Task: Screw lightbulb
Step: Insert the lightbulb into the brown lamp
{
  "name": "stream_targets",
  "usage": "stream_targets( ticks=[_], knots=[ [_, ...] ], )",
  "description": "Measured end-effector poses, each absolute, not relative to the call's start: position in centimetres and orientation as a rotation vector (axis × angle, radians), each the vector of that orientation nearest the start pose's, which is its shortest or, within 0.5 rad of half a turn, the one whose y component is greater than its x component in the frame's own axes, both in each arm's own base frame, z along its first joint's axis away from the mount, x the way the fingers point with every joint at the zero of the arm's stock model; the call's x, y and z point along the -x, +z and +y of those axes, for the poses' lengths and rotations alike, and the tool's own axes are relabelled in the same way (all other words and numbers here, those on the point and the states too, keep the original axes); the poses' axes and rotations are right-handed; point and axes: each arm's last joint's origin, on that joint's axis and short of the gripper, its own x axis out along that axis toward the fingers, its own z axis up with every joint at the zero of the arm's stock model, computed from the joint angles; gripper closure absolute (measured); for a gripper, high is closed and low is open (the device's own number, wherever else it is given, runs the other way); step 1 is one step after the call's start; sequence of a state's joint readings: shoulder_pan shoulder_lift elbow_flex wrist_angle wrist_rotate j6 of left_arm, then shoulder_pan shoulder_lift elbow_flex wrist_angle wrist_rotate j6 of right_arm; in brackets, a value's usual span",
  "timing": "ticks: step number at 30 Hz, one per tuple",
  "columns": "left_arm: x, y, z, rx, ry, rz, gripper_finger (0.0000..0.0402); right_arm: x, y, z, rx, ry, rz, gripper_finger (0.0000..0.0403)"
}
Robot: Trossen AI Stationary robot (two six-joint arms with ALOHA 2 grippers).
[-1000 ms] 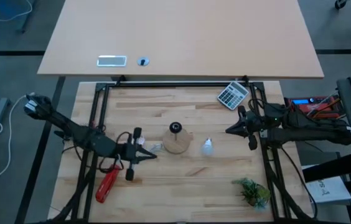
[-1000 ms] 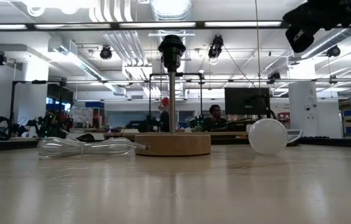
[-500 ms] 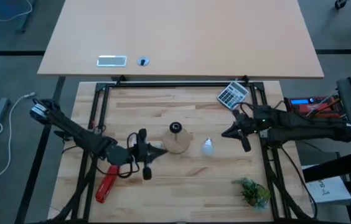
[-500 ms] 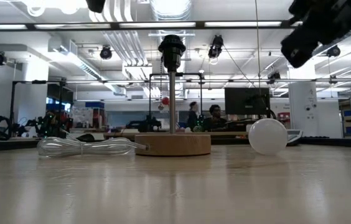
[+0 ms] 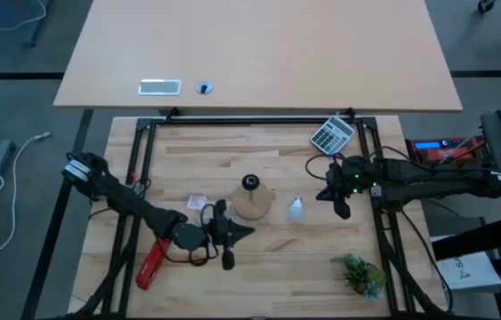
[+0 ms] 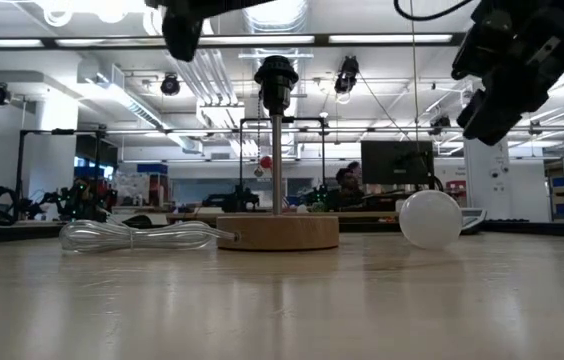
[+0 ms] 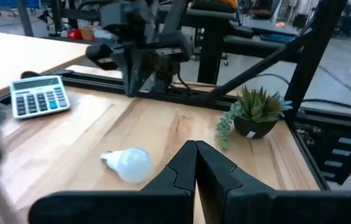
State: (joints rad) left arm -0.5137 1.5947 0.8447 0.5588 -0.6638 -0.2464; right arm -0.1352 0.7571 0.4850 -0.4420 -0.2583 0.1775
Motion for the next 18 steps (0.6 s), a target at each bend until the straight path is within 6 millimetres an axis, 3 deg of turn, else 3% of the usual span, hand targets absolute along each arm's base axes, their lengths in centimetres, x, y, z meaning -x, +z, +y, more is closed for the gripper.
stream_targets(
  ticks=[4,11,18],
  knots=[
    [-32.0,22.8,-16.0,0.038,0.163,0.152,0.0402,-15.1,21.4,-1.1,-0.299,0.064,0.716,0.0394],
    [-35.8,25.6,-17.4,-0.173,0.196,0.201,0.0402,-13.9,22.5,-0.8,-0.216,-0.066,0.624,0.0394],
    [-38.5,24.2,-17.3,-0.289,0.321,0.456,0.0402,-12.6,22.8,-0.3,-0.301,-0.225,0.575,0.0394]
  ],
)
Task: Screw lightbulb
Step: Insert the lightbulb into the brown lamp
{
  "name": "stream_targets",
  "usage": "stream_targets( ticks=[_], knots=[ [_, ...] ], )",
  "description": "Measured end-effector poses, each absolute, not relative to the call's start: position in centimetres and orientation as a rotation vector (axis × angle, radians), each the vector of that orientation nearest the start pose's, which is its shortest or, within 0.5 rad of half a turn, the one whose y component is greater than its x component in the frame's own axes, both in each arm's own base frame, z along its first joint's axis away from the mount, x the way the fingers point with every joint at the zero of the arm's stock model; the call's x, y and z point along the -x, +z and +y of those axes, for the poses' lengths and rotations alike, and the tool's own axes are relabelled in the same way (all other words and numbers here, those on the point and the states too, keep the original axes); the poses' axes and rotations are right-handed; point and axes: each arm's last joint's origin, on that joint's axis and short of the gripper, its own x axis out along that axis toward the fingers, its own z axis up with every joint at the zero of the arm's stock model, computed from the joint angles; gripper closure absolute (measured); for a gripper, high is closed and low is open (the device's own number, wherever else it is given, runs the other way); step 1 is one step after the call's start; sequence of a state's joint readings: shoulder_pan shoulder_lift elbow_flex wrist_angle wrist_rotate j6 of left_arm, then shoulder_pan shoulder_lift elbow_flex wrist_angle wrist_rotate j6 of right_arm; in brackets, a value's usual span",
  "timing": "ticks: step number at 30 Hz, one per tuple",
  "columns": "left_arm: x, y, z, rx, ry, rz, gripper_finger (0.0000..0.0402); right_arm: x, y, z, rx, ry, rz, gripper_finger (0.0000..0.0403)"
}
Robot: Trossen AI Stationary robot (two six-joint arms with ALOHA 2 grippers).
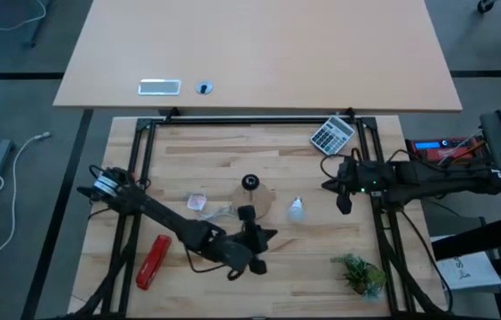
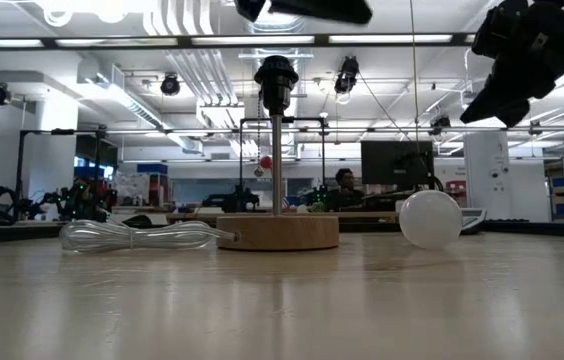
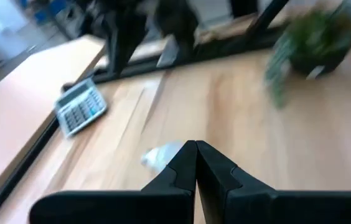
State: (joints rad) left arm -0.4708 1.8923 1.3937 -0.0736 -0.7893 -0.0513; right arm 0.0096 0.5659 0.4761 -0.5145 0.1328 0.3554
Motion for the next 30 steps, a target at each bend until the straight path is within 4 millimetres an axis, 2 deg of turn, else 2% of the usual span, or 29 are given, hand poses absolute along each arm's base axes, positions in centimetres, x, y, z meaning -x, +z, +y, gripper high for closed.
stream_targets(
  ticks=[8,15,22,26,30],
  knots=[
    [-41.7,22.1,-15.6,-0.36,0.398,0.538,0.0402,-12.1,20.9,0.5,-0.354,-0.286,0.652,0.0395],
    [-44.1,20.2,-13.0,-0.304,0.438,0.573,0.0401,-12.1,20.8,0.5,-0.359,-0.302,0.641,0.0395],
    [-46.8,18.5,-11.5,-0.249,0.44,0.59,0.0402,-12.1,20.8,0.5,-0.354,-0.328,0.634,0.0395],
    [-48.1,18.4,-10.9,-0.21,0.467,0.572,0.0402,-12.1,20.8,0.4,-0.355,-0.33,0.633,0.0395],
    [-49.0,19.3,-10.0,-0.064,0.506,0.529,0.0401,-12.1,20.8,0.4,-0.355,-0.33,0.634,0.0395]
  ],
)
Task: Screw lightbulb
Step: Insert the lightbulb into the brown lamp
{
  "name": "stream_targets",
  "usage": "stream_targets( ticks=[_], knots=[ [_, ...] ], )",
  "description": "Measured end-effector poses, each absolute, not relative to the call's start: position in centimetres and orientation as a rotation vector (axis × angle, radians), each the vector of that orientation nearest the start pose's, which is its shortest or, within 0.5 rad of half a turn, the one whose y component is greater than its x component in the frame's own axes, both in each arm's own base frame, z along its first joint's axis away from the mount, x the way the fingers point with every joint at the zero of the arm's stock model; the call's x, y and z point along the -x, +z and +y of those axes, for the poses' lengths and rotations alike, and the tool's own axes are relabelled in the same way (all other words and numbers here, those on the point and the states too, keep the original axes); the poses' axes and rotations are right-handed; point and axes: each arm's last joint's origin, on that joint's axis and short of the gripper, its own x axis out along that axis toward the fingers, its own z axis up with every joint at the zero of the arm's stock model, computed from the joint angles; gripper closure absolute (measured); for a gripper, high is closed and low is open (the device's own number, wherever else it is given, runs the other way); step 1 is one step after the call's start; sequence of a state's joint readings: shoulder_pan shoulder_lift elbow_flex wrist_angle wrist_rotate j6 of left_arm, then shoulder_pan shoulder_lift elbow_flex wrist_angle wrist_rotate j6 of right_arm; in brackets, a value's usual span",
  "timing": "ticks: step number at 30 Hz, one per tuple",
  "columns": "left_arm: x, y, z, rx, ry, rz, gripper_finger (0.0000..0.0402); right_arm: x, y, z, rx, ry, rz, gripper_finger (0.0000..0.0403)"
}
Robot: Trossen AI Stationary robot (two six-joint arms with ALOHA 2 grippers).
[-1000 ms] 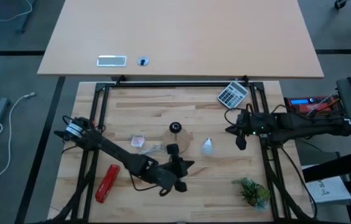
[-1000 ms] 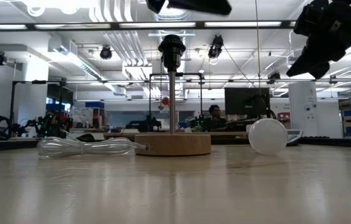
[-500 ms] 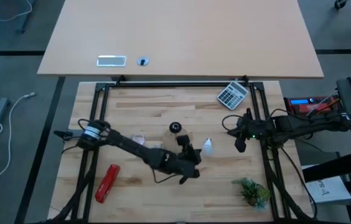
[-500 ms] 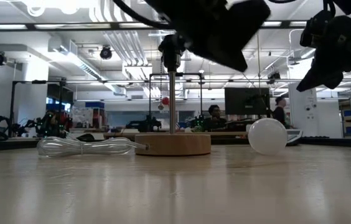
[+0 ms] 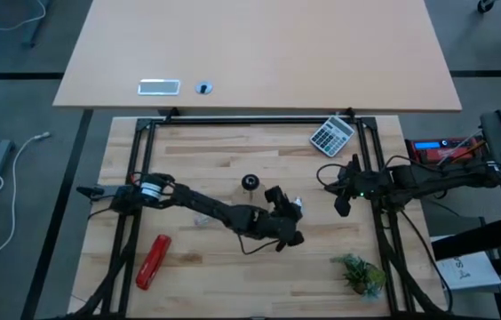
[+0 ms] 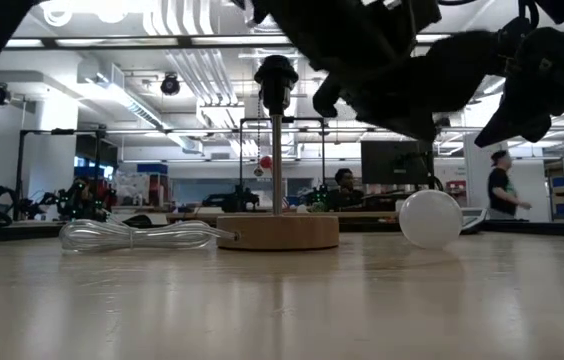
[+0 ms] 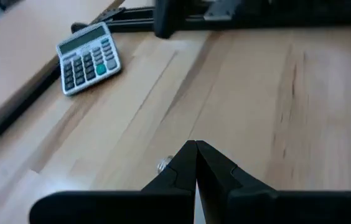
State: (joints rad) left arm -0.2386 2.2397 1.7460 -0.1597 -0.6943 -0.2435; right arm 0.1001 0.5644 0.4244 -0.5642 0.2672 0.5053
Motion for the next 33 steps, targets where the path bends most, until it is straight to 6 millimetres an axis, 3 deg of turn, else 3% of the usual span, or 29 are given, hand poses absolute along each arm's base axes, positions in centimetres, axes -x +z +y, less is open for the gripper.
stream_targets(
  ticks=[6,23,30,33],
  knots=[
    [-49.3,19.8,-8.7,0.1,0.417,0.58,0.0369,-12.1,20.8,0.4,-0.364,-0.333,0.633,0.0395],
    [-49.3,19.1,-7.0,0.257,0.467,0.576,0.0182,-12.1,20.8,0.4,-0.376,-0.336,0.628,0.0394],
    [-49.5,18.9,-6.4,0.269,0.48,0.569,0.0165,-12.1,20.8,0.5,-0.376,-0.335,0.628,0.0394],
    [-49.7,17.8,-6.3,0.264,0.485,0.582,0.0171,-12.1,20.8,0.5,-0.375,-0.335,0.628,0.0394]
  ],
)
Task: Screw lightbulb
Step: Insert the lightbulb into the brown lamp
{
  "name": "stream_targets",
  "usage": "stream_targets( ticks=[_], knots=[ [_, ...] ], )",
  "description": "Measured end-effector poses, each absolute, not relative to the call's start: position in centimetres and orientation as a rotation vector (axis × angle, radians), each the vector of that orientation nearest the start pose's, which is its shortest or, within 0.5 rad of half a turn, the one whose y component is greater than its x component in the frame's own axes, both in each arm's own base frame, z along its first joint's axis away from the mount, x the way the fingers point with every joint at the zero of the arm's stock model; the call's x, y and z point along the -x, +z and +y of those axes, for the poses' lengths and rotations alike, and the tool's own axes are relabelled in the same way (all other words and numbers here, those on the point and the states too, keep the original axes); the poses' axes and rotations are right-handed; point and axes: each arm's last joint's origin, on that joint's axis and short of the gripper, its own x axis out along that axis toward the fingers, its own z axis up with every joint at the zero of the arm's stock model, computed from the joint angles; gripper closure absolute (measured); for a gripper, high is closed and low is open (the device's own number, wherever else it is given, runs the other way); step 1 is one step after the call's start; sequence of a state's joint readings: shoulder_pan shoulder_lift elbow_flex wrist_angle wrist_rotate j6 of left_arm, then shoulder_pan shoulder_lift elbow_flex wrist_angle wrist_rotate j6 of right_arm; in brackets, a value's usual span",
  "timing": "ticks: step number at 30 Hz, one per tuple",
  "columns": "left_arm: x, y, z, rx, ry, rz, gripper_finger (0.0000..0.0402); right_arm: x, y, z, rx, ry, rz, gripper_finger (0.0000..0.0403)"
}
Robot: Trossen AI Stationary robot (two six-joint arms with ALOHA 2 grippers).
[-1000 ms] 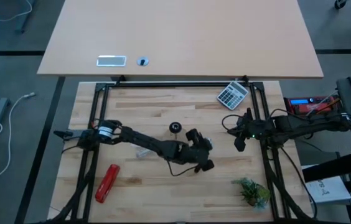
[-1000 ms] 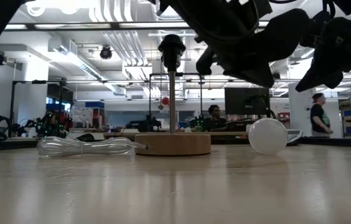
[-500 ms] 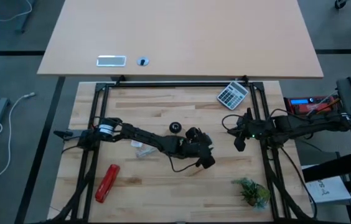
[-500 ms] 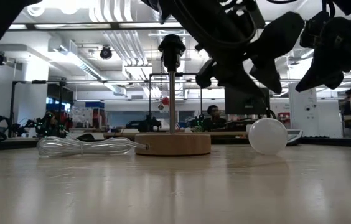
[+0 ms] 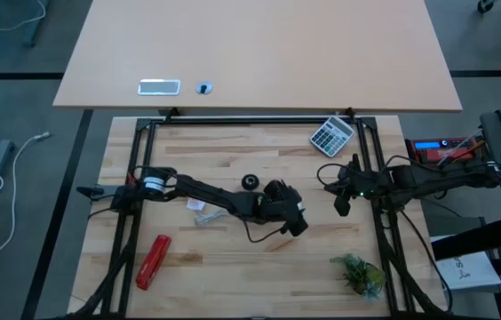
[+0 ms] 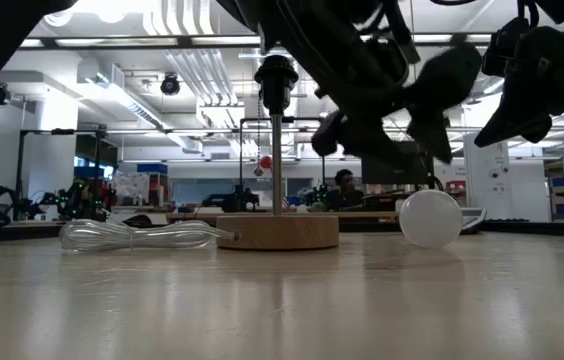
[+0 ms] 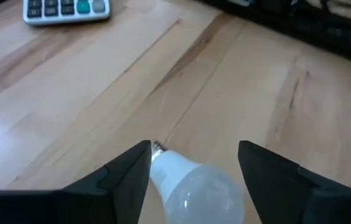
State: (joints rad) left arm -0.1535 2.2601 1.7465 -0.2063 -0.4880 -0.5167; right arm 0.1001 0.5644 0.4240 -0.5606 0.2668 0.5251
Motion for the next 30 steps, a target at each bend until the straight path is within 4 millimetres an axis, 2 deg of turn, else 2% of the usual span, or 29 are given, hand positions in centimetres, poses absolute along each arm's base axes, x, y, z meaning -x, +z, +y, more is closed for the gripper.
stream_targets(
  ticks=[8,13,19,30],
  knots=[
    [-50.3,15.5,-6.3,0.26,0.489,0.597,0.0187,-12.1,20.8,0.4,-0.373,-0.336,0.632,0.0394],
    [-50.3,15.4,-6.2,0.28,0.48,0.602,0.0183,-12.1,20.8,0.4,-0.373,-0.336,0.633,0.0394],
    [-50.3,15.2,-6.5,0.326,0.307,0.683,0.0178,-12.1,20.8,0.4,-0.373,-0.336,0.633,0.0394],
    [-49.9,15.3,-6.8,0.286,0.239,0.757,0.0189,-12.1,20.8,0.5,-0.374,-0.334,0.635,0.0394]
  ],
)
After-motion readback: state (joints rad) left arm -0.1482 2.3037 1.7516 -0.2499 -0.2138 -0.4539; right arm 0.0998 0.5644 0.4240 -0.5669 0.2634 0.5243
